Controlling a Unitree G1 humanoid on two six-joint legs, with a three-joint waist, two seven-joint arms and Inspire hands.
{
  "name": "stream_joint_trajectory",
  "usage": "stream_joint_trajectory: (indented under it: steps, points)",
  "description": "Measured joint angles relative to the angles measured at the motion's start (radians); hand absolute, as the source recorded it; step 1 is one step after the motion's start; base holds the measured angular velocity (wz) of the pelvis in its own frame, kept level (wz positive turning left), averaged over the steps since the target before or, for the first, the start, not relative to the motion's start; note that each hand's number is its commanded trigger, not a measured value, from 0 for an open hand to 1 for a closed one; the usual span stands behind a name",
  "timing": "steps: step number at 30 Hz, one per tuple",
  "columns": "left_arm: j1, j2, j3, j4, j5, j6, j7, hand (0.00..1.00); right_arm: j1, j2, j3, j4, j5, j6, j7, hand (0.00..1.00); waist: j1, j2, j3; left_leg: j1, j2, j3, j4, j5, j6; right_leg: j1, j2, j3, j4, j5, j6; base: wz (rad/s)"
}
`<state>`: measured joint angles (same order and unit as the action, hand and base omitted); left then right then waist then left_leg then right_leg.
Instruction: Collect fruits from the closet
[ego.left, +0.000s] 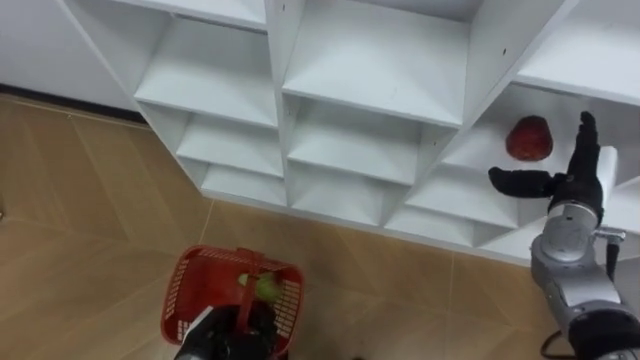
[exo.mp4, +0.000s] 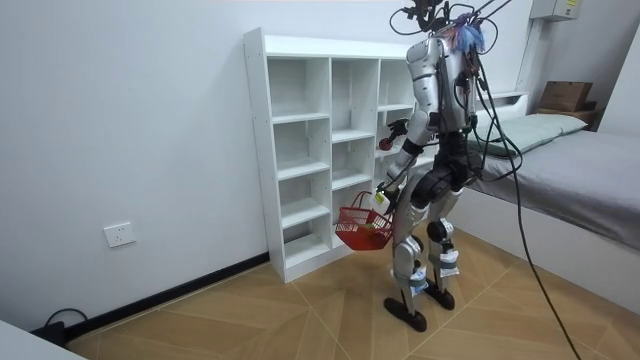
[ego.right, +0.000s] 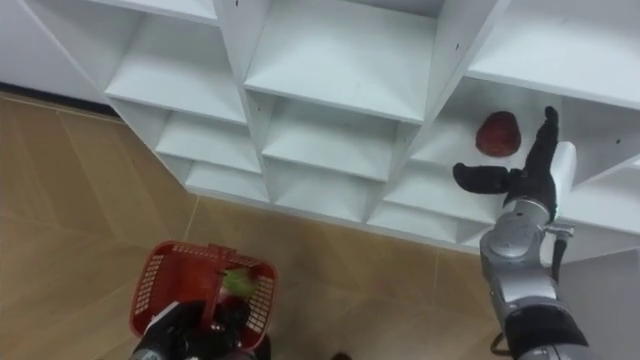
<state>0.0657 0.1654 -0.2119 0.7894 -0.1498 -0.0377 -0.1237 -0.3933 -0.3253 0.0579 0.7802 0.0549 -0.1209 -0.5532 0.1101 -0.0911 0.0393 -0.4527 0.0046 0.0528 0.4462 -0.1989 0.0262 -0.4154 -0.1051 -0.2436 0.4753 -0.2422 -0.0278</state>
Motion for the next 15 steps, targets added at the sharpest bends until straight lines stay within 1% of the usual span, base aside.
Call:
stream_joint_trajectory:
  steps: [5,10,11,13,15]
  points:
    - [-0.009,0.0,-0.004,-0.005,-0.001,0.002,0.001,1.0,-0.042,-0.022,-0.001,0.0,-0.021,0.001,-0.048,0.0,-0.002,0.0,0.0002,-0.038,-0.004,-0.002,0.008,0.001,0.001,-0.04,-0.007,-0.004,0.027,-0.007,0.0,0.04]
    - [-0.019,0.001,-0.019,-0.006,0.004,0.011,0.01,1.0,-0.046,-0.024,0.0,0.028,-0.02,0.013,-0.057,0.0,0.003,-0.001,0.0017,-0.042,-0.004,-0.002,0.009,0.001,0.001,-0.044,-0.008,-0.005,0.028,-0.007,0.0,0.0]
    - [-0.021,0.001,-0.019,-0.006,0.004,0.013,0.012,1.0,-0.047,-0.024,0.0,0.034,-0.02,0.019,-0.057,0.0,0.003,-0.002,0.0034,-0.042,-0.004,-0.002,0.008,0.001,0.001,-0.044,-0.008,-0.005,0.028,-0.007,0.0,0.0]
    - [-0.029,0.001,-0.024,-0.006,0.004,0.019,0.014,1.0,-0.05,-0.024,0.0,0.034,-0.02,0.03,-0.059,0.0,0.003,-0.003,0.0097,-0.042,-0.004,0.0,0.007,0.002,0.002,-0.046,-0.009,-0.004,0.029,-0.007,0.0,0.0]
    - [-0.04,0.001,-0.029,-0.006,0.005,0.029,0.015,1.0,-0.062,-0.024,-0.001,0.033,-0.02,0.037,-0.06,0.0,0.002,-0.005,0.012,-0.051,-0.009,0.003,0.005,0.003,0.004,-0.062,-0.015,-0.001,0.034,-0.012,-0.001,0.0]
